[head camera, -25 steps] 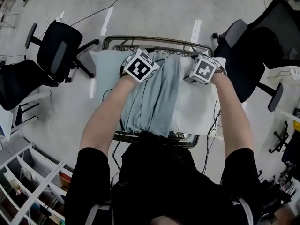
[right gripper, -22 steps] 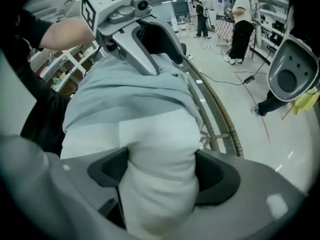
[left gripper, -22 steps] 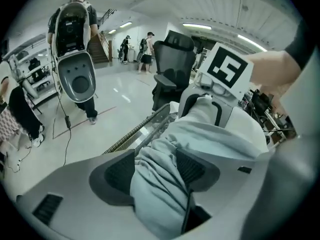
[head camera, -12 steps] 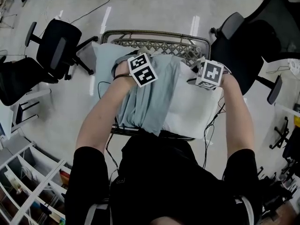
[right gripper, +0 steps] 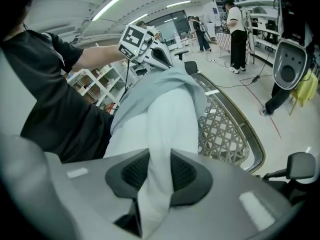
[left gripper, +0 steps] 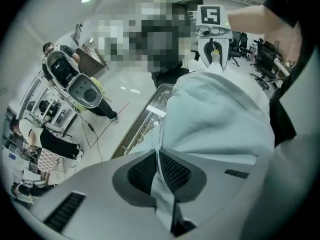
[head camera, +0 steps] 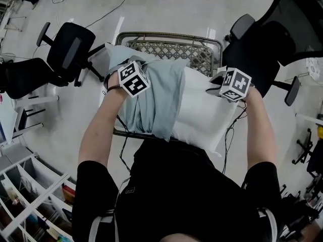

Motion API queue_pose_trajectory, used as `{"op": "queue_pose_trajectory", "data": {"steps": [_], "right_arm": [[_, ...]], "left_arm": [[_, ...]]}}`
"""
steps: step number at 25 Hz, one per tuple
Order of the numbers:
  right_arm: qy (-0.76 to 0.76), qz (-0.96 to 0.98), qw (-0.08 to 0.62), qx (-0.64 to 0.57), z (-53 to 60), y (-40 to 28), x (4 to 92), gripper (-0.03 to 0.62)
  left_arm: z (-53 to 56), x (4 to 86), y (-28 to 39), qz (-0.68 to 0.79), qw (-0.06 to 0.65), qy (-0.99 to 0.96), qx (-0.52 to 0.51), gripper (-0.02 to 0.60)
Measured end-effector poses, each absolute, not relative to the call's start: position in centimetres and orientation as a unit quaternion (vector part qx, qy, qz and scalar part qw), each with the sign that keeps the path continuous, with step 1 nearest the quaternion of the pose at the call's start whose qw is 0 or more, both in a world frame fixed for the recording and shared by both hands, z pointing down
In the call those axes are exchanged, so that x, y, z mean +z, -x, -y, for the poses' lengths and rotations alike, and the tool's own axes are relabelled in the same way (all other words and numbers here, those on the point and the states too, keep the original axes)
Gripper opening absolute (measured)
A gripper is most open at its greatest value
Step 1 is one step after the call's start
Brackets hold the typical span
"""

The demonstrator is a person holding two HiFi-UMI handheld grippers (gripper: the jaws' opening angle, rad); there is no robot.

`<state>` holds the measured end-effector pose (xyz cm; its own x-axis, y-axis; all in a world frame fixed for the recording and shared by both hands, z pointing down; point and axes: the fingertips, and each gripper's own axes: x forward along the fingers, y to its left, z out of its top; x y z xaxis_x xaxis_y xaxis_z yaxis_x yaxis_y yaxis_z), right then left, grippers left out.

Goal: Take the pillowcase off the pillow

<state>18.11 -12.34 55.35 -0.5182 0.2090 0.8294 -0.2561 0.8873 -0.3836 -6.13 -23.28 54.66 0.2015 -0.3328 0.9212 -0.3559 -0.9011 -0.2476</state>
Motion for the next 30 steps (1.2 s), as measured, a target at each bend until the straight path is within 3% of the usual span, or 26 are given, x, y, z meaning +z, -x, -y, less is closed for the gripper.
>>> {"op": "queue_pose_trajectory", "data": {"steps": [5,8,10,17,22,25,27,30], "right_arm": [[-0.004,0.850,0.485,0.205,10.5,-18.0,52.7,0.113],[0.000,0.856,0.486,0.179,10.0,-17.3,51.3,0.109],[0.000,0.856,0.488,0.171,9.6,-17.1,50.9,0.106],[-0.016,0.859,0.481,0.178,9.0,-17.4,50.9,0.103],[-0.018,0.858,0.483,0.173,9.0,-17.4,50.6,0.098],[-0.023,0.856,0.489,0.168,9.1,-17.4,50.7,0.094],[-0.029,0.848,0.502,0.166,9.5,-17.8,51.1,0.086],[-0.032,0.836,0.523,0.165,10.7,-18.6,51.7,0.077]], "left_arm": [[21.5,51.7,6.3,0.241,0.064,-0.814,0.525,0.028],[22.7,49.8,6.1,0.259,0.106,-0.844,0.458,0.160],[23.5,49.7,6.4,0.263,0.112,-0.846,0.449,0.201],[25.8,47.7,6.6,0.280,0.186,-0.878,0.340,0.216],[25.5,51.2,7.0,0.264,0.162,-0.845,0.436,0.216],[25.1,53.1,6.9,0.258,0.123,-0.820,0.496,0.147],[25.2,53.5,7.1,0.252,0.072,-0.799,0.542,0.021],[26.0,53.7,8.2,0.247,0.002,-0.768,0.591,0.008]]}}
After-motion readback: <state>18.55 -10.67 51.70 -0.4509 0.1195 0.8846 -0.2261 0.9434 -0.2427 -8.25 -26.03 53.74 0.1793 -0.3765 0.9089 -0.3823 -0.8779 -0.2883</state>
